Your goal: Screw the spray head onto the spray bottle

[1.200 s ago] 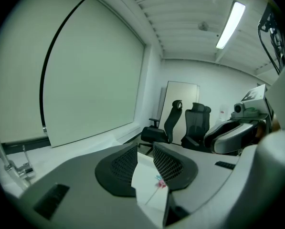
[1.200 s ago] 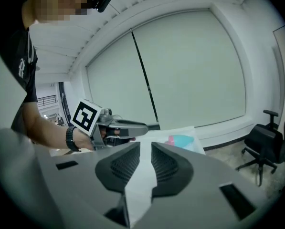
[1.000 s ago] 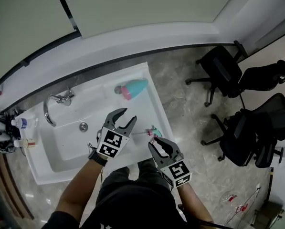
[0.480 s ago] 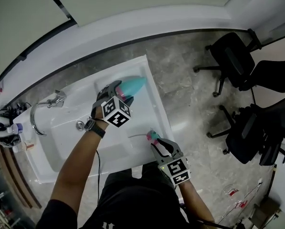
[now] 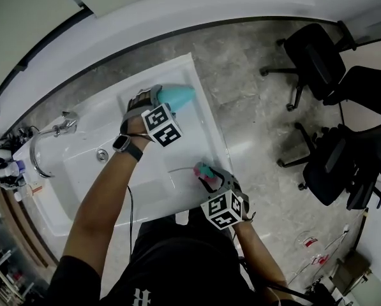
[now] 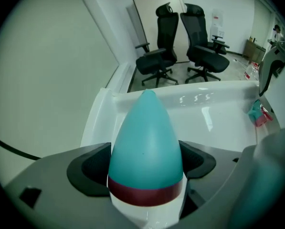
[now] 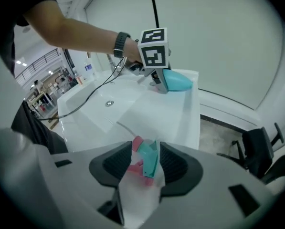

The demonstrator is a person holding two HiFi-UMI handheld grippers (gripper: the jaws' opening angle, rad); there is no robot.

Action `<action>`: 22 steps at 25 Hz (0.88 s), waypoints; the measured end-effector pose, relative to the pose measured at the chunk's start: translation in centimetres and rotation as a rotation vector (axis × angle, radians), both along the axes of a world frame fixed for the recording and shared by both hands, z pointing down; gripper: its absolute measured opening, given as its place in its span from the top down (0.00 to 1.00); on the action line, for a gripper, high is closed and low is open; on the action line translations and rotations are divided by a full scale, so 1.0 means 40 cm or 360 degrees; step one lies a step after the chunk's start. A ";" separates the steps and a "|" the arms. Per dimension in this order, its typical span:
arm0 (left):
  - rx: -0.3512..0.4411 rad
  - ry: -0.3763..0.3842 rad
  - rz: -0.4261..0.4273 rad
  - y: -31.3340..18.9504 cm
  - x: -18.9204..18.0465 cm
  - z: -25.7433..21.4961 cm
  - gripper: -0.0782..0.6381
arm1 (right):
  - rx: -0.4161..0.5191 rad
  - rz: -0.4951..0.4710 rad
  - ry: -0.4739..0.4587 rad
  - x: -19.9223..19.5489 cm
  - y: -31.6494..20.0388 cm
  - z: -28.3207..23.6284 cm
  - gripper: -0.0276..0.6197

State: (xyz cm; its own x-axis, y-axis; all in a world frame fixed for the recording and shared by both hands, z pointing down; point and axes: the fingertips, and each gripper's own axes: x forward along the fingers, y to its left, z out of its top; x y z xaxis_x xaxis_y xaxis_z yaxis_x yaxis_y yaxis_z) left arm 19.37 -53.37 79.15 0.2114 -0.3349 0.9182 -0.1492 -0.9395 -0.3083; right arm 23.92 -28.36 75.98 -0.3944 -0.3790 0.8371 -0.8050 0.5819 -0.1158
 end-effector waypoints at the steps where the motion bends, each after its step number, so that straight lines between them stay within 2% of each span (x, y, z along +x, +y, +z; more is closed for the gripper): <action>1: 0.0005 -0.0022 0.0014 -0.003 0.000 0.009 0.32 | -0.0002 -0.0032 0.0038 0.000 -0.002 0.010 0.71; 5: -0.0030 -0.0034 0.0025 -0.011 0.001 0.021 0.31 | -0.0059 -0.0109 0.0121 -0.007 -0.010 0.050 0.70; 8: -0.0053 -0.0001 0.0063 -0.008 0.004 0.022 0.31 | -0.0161 -0.0125 0.0188 -0.004 -0.003 0.084 0.68; 11: -0.0016 0.0074 0.0130 0.001 0.010 0.015 0.31 | -0.0294 -0.0139 0.0290 0.010 0.007 0.119 0.66; 14: 0.0005 0.0175 0.0130 0.007 0.005 0.005 0.31 | -0.0351 -0.0142 0.0332 0.012 0.003 0.125 0.66; 17: -0.0007 0.0253 0.0096 0.004 -0.005 -0.004 0.30 | -0.0330 -0.0115 0.0308 0.014 -0.005 0.115 0.66; 22: -0.0072 0.0463 -0.0054 0.025 -0.038 -0.028 0.30 | -0.0224 -0.0091 0.0280 0.037 -0.008 0.052 0.66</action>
State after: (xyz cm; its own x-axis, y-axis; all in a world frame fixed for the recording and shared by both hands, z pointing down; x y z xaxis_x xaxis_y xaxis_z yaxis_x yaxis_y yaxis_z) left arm 17.85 -52.38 78.04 0.4572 -0.3067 0.8348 -0.2570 -0.9442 -0.2061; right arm 25.39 -28.69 78.07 -0.2550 -0.2348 0.9380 -0.7861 0.6152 -0.0597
